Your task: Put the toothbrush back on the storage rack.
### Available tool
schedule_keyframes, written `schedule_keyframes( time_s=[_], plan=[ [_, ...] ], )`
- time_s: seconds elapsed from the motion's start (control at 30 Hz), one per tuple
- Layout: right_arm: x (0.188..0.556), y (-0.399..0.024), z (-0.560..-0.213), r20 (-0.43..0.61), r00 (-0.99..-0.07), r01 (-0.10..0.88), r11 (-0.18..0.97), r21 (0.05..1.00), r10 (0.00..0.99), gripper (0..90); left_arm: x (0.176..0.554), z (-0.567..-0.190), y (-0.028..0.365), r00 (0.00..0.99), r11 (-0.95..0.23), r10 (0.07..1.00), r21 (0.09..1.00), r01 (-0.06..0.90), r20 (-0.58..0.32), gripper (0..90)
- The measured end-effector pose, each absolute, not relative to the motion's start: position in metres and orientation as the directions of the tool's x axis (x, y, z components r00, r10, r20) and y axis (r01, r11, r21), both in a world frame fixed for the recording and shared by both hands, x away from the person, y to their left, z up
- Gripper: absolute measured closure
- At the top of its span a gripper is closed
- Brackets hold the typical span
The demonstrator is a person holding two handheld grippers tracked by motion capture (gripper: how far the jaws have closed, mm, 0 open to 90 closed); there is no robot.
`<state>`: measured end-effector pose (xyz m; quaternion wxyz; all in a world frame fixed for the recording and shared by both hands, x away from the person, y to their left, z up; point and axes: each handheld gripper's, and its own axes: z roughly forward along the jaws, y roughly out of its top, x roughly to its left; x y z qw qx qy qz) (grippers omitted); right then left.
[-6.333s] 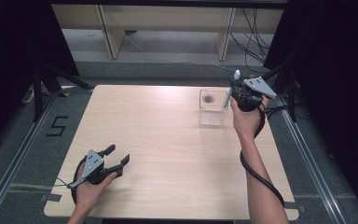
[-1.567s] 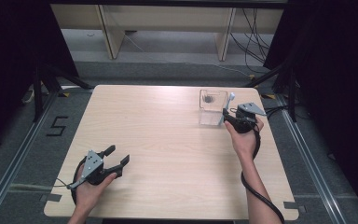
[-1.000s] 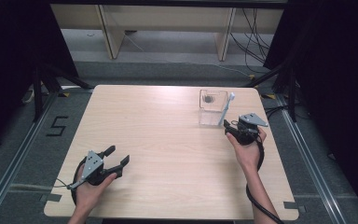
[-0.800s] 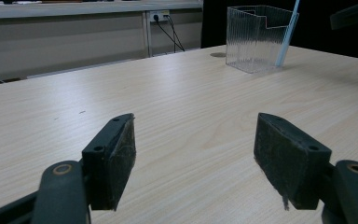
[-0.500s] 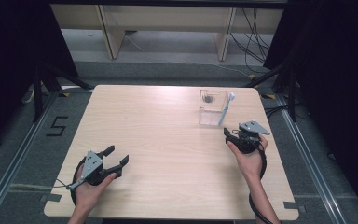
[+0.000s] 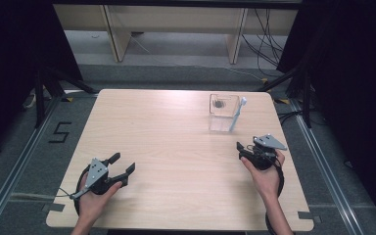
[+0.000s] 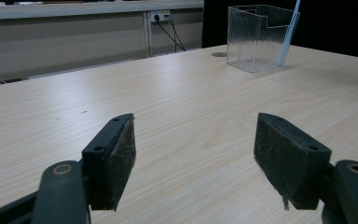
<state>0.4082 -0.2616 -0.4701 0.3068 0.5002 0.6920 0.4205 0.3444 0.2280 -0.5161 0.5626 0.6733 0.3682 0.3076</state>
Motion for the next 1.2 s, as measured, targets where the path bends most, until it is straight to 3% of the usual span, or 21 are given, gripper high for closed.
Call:
schedule_keyframes(
  time_s=[0.6, 0.93, 1.03, 1.1, 1.2],
  plan=[
    [0.366, -0.269, -0.484, -0.032, -0.357, 0.427, 0.194, 0.883, 0.934, 30.2, 0.345, -0.517, 0.225, 0.555, -0.095, 0.832, 0.987, 0.127, 0.009, 28.4],
    [0.346, -0.274, -0.488, -0.024, -0.346, 0.433, 0.181, 0.883, 0.938, 30.0, 0.343, -0.517, 0.225, 0.552, -0.102, 0.834, 0.984, 0.144, 0.006, 28.5],
    [0.341, -0.271, -0.489, 0.031, -0.326, 0.445, 0.125, 0.887, 0.945, 30.0, 0.343, -0.518, 0.225, 0.553, -0.103, 0.833, 0.984, 0.143, 0.007, 28.5],
    [0.341, -0.274, -0.489, -0.015, -0.348, 0.422, 0.171, 0.890, 0.937, 30.0, 0.343, -0.518, 0.226, 0.552, -0.103, 0.834, 0.984, 0.143, 0.007, 28.4],
    [0.339, -0.272, -0.488, 0.006, -0.352, 0.435, 0.158, 0.886, 0.936, 30.0, 0.344, -0.518, 0.226, 0.549, -0.099, 0.836, 0.985, 0.144, 0.004, 28.4]
  ],
)
